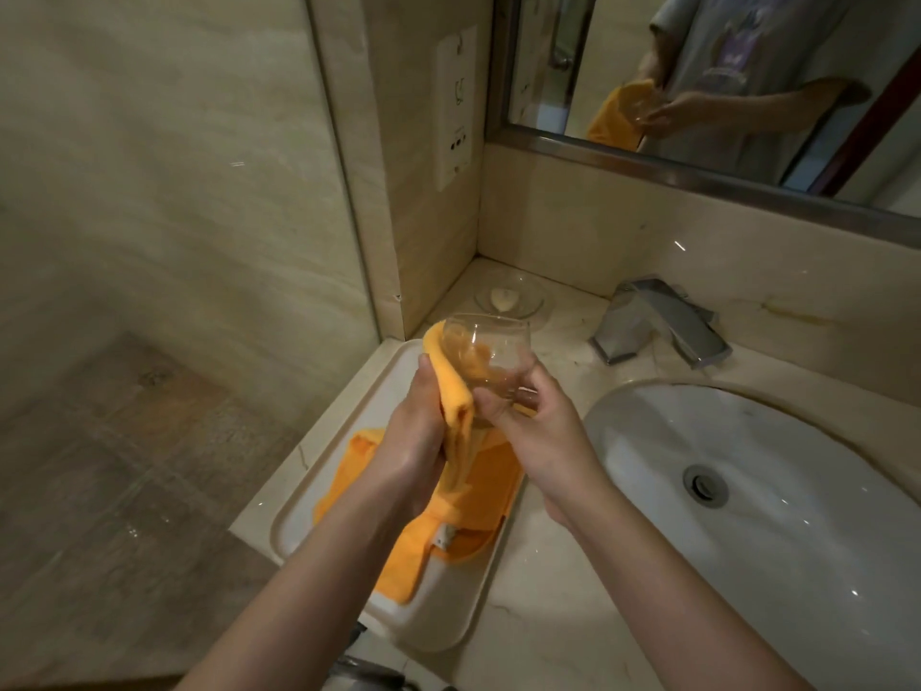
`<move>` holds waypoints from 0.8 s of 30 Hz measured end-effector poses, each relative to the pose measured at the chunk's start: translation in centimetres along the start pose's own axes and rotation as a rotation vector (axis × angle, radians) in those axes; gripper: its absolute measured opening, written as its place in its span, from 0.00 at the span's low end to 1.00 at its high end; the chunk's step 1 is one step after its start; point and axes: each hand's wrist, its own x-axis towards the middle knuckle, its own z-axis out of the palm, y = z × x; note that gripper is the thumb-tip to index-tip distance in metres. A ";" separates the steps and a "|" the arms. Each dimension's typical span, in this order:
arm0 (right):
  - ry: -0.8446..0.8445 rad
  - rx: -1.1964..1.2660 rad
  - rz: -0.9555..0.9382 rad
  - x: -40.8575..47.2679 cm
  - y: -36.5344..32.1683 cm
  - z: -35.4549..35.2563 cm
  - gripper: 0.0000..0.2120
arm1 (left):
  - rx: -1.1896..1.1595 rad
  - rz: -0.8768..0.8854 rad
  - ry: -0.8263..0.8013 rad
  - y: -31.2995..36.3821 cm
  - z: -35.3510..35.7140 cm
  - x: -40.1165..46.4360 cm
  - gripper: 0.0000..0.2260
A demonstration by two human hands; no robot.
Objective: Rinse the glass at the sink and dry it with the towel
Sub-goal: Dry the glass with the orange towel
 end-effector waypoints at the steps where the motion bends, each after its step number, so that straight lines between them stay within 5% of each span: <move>1: -0.001 0.016 0.010 0.0 -0.1 -0.1 0.40 | 0.017 0.033 0.032 -0.3 0.1 -0.3 0.27; 5: -0.046 0.223 0.098 -0.3 -1.0 0.3 0.49 | 0.277 0.389 0.078 -1.1 1.5 -1.1 0.18; 9: 0.005 0.259 0.107 -0.3 -0.9 0.8 0.48 | 0.286 0.452 0.101 -1.2 1.9 -1.1 0.17; 13: -0.019 0.264 0.054 -0.6 -0.4 0.9 0.46 | 0.224 0.343 0.095 0.0 1.6 -1.6 0.17; 21: -0.157 0.223 0.006 -1.1 -0.2 1.2 0.32 | -0.190 -0.184 0.021 1.8 -0.4 -0.7 0.24; 24: -0.144 0.093 0.005 -1.0 -0.4 1.2 0.38 | -0.217 -0.192 0.037 0.9 -0.6 -0.7 0.24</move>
